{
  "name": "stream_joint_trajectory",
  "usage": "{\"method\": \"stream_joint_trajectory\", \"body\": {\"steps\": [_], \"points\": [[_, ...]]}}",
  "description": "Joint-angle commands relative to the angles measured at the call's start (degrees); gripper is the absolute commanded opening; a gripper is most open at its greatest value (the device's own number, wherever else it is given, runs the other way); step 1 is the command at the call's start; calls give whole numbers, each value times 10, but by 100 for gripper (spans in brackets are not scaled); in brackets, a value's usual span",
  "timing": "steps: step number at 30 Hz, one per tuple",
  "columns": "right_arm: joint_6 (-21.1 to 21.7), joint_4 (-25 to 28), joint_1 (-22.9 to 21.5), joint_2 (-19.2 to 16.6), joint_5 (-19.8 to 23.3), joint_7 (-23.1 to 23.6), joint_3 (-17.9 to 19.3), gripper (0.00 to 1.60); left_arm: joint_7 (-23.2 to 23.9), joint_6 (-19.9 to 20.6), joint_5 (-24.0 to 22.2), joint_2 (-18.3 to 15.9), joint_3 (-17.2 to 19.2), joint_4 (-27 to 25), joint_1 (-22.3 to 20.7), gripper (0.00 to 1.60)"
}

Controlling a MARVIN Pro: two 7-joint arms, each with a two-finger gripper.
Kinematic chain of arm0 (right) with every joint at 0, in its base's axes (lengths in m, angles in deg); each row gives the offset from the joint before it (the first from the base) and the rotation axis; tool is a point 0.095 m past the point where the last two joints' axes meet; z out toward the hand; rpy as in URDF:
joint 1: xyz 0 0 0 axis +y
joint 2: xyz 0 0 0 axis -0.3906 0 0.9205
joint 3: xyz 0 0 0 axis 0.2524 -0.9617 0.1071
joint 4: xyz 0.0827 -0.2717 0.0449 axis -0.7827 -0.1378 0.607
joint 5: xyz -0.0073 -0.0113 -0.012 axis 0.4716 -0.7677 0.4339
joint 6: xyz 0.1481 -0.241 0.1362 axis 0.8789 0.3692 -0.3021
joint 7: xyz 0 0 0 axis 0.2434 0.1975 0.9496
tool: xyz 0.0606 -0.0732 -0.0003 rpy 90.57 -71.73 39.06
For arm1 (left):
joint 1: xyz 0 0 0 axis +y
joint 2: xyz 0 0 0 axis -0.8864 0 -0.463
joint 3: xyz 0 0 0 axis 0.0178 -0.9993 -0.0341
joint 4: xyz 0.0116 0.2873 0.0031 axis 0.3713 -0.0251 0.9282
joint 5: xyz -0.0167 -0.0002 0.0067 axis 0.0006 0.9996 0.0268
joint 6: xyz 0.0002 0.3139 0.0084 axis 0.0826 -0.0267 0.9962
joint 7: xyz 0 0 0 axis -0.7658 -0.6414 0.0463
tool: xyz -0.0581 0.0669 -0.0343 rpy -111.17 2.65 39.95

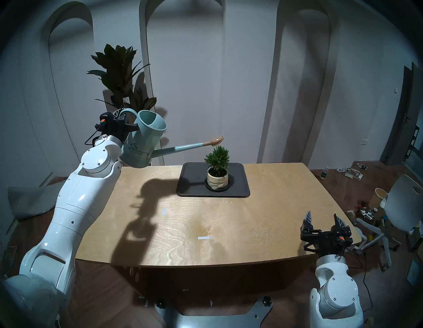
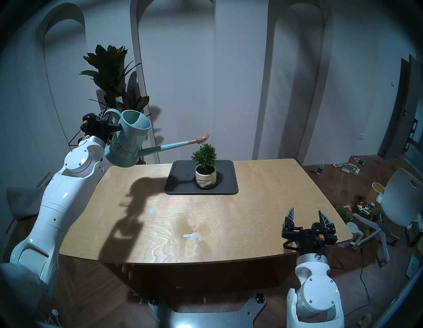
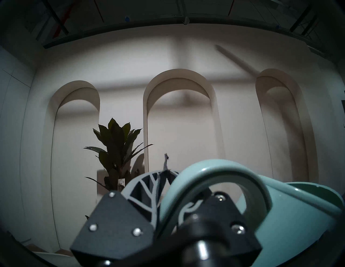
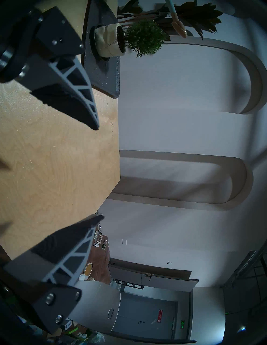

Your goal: Pick up the watering can and pour water into the potted plant, then put the can down

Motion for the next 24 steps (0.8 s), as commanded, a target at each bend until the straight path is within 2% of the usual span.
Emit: {"method": "stream_joint_trajectory", "body": {"steps": [1, 8, 11, 12, 24], "points": [[-3, 10, -3, -1, -1, 0, 1, 160, 0, -4, 22, -16, 27, -7, -63, 0], [-3, 10, -4, -1, -1, 0, 1, 160, 9, 1, 46, -17, 25, -3, -78, 0], [-3, 9, -4, -1, -1, 0, 1, 160, 11, -1, 52, -19, 30, -13, -70, 0], [-3, 9, -4, -1, -1, 0, 1, 160, 12, 1, 55, -19, 27, -9, -81, 0], [-3, 8, -6, 0, -1, 0, 2, 160, 29, 5, 92, -16, 25, -23, -100, 0]]}}
